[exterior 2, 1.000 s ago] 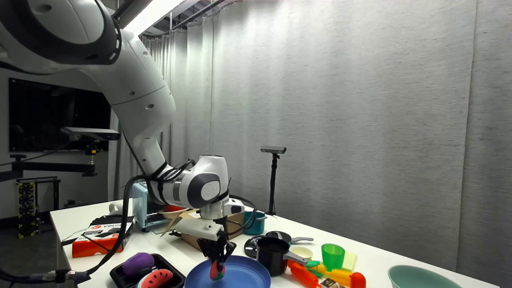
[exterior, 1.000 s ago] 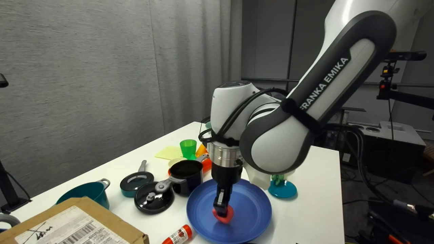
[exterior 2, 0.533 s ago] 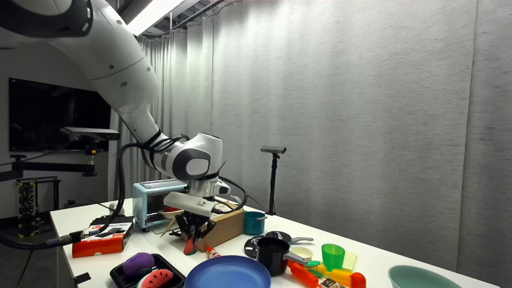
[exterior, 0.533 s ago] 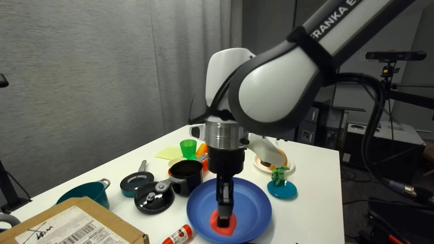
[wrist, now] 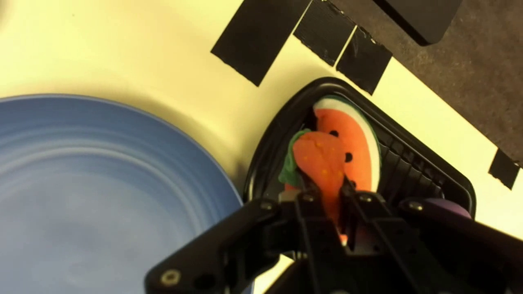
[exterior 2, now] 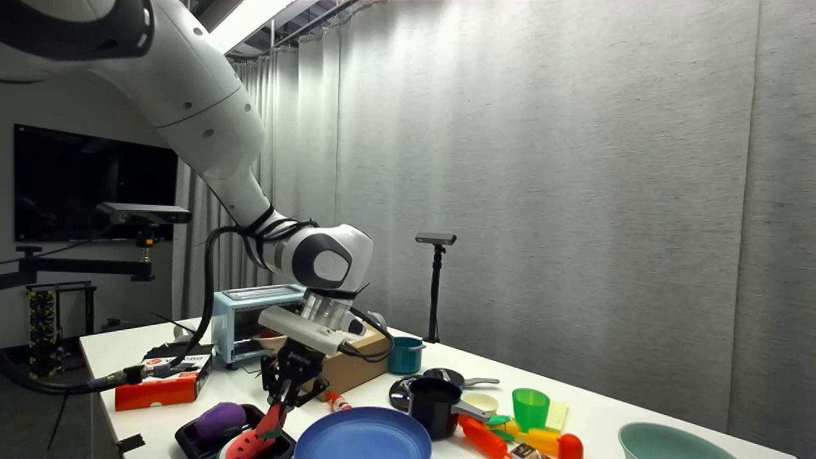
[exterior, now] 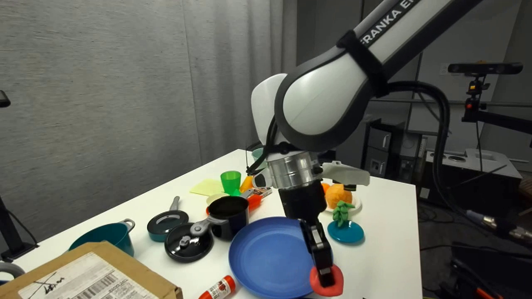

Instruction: Remove the plush toys from the blue plate

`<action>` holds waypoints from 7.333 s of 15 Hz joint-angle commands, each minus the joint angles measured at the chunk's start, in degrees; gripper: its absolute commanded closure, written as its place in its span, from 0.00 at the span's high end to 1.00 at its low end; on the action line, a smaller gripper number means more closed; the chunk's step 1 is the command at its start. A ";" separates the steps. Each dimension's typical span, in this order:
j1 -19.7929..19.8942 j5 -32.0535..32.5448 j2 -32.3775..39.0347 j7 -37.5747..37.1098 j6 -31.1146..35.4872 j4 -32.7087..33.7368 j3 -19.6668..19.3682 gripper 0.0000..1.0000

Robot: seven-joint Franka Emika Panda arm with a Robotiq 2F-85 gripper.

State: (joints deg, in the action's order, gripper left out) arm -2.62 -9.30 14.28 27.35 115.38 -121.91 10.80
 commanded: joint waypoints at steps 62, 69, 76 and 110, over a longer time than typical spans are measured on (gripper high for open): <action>2.27 2.39 2.43 -13.99 24.18 -6.85 -1.70 0.00; 4.38 -1.89 1.10 -9.37 22.38 -6.87 -0.64 0.00; 4.84 -16.90 1.52 -7.87 19.61 -6.62 -0.54 0.00; -4.51 17.26 2.89 -43.76 37.37 -2.66 -14.37 0.00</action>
State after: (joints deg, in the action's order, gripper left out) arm -10.80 15.21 20.76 -18.83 154.23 -125.03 -6.74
